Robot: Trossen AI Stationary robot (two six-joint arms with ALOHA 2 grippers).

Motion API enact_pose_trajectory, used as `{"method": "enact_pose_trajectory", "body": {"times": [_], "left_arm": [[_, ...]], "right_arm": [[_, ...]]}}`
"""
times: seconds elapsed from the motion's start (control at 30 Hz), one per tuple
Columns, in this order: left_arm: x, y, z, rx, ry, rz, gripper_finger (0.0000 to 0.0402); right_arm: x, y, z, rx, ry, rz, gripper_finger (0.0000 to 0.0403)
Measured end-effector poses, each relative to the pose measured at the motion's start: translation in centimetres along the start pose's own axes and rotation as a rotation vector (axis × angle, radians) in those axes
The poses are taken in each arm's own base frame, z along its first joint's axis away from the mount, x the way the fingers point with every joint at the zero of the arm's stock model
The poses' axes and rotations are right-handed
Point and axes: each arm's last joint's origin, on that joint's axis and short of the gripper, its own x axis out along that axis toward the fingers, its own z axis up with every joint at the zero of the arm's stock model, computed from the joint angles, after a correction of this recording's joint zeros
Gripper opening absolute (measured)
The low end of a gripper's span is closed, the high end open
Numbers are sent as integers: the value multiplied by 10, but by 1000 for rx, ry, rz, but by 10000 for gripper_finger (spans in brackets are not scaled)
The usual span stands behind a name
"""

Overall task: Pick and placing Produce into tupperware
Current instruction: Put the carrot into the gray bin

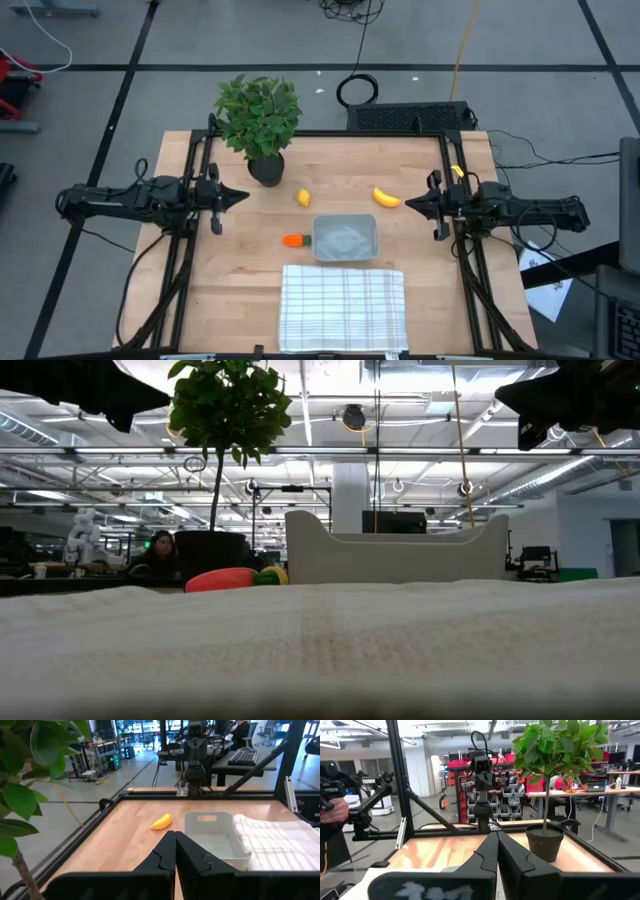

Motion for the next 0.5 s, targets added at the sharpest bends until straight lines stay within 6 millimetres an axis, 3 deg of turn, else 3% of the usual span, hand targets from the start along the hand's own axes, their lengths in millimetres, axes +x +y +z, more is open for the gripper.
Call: {"method": "enact_pose_trajectory", "body": {"times": [0.2,0.5], "left_arm": [[3,-1,-2,-43,27,5,4],[33,-10,-20,-30,227,-17,2]], "right_arm": [[0,0,-2,21,19,-2,0],[0,0,-1,19,15,-2,0]]}}
